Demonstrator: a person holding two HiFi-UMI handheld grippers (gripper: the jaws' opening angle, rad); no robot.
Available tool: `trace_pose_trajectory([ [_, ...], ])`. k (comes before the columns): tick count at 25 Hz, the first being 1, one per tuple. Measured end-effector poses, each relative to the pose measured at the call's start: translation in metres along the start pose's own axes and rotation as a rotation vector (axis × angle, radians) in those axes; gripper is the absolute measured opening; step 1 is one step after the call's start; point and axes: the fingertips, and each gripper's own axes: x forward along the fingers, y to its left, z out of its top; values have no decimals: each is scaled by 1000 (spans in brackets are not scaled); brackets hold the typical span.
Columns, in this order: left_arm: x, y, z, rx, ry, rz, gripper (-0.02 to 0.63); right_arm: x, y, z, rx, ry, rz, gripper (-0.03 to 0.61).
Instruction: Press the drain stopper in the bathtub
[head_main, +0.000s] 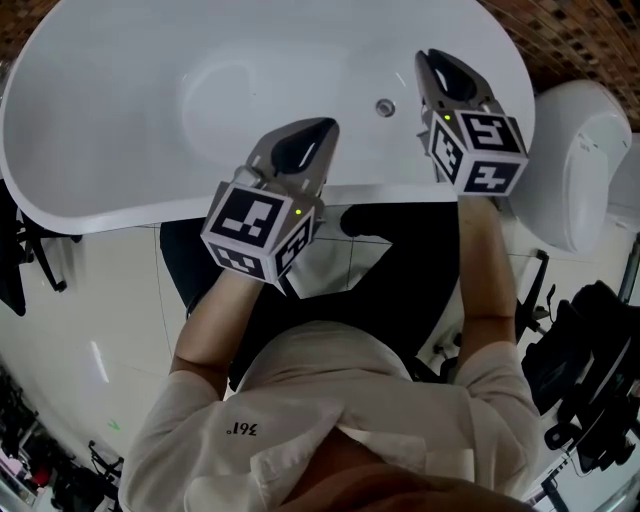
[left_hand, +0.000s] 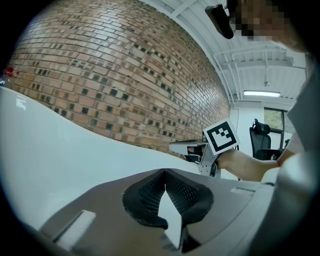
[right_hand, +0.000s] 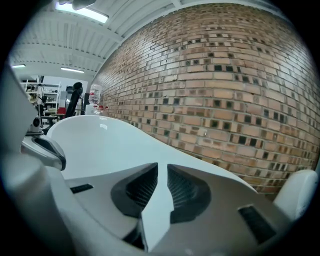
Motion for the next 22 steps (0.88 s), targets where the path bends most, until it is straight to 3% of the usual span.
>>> trace_pose_trajectory([
  [22,32,28,-14,-10,54,20,6,108,-23,-50,4,102,3,54],
])
